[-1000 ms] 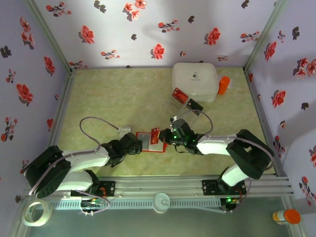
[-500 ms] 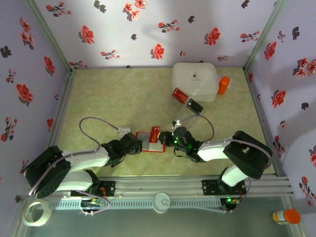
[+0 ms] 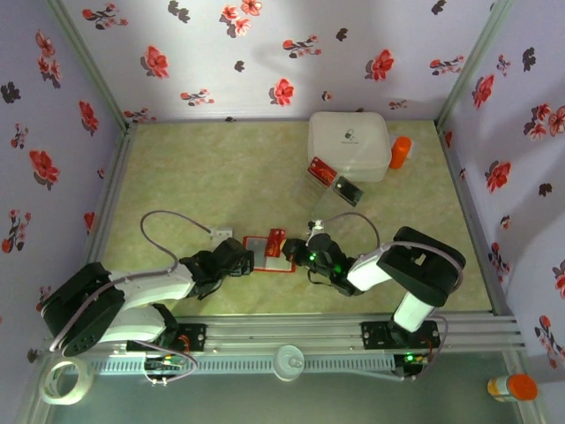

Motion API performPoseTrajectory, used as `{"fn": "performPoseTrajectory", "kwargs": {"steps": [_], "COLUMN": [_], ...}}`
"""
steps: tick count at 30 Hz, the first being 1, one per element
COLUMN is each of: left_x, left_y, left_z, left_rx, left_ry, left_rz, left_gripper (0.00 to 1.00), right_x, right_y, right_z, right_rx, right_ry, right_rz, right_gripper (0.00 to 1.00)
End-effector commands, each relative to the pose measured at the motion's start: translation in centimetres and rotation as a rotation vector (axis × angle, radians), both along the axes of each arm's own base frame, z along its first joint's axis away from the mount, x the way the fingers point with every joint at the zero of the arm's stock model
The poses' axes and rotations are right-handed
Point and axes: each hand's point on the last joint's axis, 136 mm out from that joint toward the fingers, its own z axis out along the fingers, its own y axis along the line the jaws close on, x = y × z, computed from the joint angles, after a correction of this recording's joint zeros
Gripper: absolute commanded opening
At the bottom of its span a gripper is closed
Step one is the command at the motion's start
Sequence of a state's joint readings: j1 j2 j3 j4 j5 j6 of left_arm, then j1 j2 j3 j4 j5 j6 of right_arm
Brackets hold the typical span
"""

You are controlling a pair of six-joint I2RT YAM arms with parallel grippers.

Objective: Put the credit cards into the card holder

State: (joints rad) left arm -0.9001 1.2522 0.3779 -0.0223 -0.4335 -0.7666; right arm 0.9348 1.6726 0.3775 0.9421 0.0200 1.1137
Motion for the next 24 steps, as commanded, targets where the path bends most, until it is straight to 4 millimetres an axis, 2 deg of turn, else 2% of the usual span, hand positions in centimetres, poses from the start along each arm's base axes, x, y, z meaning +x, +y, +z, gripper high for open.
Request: {"fn": "performPoseTrajectory", "kwargs": {"steps": [1, 24], "left_x": [-0.7, -0.7], "left_y": [1.4, 1.4], "left_z": [-0.9, -0.9], "left_rx": [0.027, 0.025], "left_ry": [0.029, 0.029], "left_rz": [0.031, 0.03], "left_gripper": [1.0, 1.0], "right_x": [0.0, -1.2], "right_y": [0.1, 0.9], "right_z": [0.2, -0.7], "right_rx": [0.027, 0.079], "right_ry": [-0.007, 0.04], "right_rz": [-0.02, -0.002], "right_gripper": [0.0, 0.0]}}
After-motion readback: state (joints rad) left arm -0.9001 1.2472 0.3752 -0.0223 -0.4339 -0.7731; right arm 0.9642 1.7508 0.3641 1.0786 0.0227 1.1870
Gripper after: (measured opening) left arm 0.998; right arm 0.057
